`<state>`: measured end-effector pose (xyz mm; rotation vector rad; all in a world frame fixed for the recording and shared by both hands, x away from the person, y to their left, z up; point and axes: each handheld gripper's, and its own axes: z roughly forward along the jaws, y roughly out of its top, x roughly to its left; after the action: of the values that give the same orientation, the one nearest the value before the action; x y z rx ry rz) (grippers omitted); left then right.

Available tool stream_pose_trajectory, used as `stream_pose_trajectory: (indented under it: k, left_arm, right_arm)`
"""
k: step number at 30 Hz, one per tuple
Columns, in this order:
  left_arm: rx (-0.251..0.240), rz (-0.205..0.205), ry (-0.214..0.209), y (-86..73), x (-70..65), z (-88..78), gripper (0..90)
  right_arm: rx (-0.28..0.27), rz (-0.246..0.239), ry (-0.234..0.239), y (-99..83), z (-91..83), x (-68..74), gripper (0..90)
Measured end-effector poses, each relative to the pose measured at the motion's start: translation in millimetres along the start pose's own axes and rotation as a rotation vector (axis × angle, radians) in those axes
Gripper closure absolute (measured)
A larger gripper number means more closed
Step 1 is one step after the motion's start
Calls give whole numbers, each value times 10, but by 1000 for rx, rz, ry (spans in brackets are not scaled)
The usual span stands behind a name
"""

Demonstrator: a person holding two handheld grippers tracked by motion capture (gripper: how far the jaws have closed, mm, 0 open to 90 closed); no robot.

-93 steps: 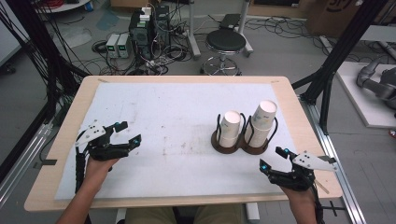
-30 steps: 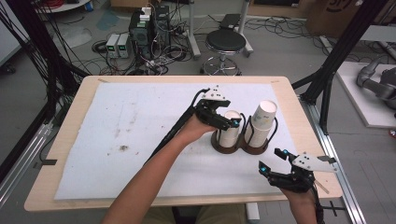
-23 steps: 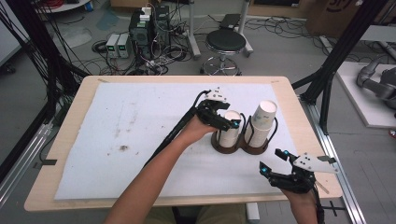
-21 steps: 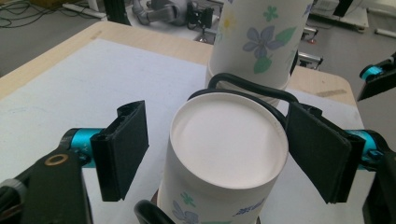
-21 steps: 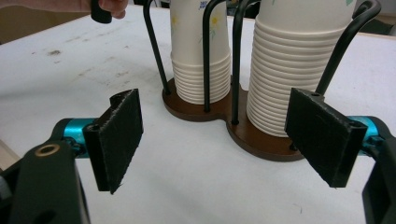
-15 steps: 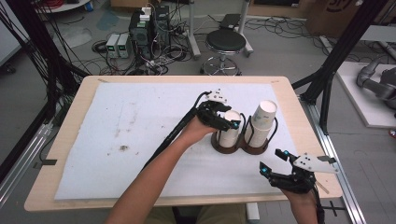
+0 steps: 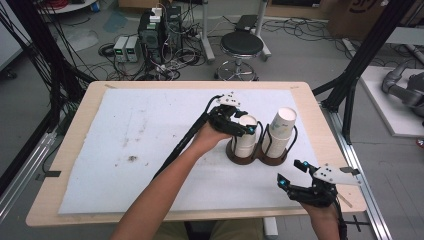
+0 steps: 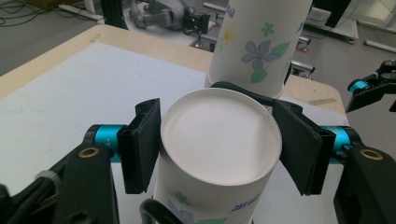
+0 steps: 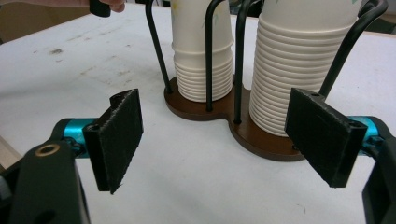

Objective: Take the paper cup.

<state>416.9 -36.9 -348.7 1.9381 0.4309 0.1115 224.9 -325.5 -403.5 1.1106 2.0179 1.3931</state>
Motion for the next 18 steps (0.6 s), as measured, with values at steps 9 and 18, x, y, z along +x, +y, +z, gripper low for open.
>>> stream_pose_trajectory:
  k: [9, 18]
  left_arm:
    - [-106, -50, 16, 124, -16, -192, 358]
    - [-198, -76, -5, 212, 1, -350, 363]
  right_arm:
    - [1, -1, 4, 3, 12, 14, 200]
    - [4, -5, 4, 2, 16, 22, 200]
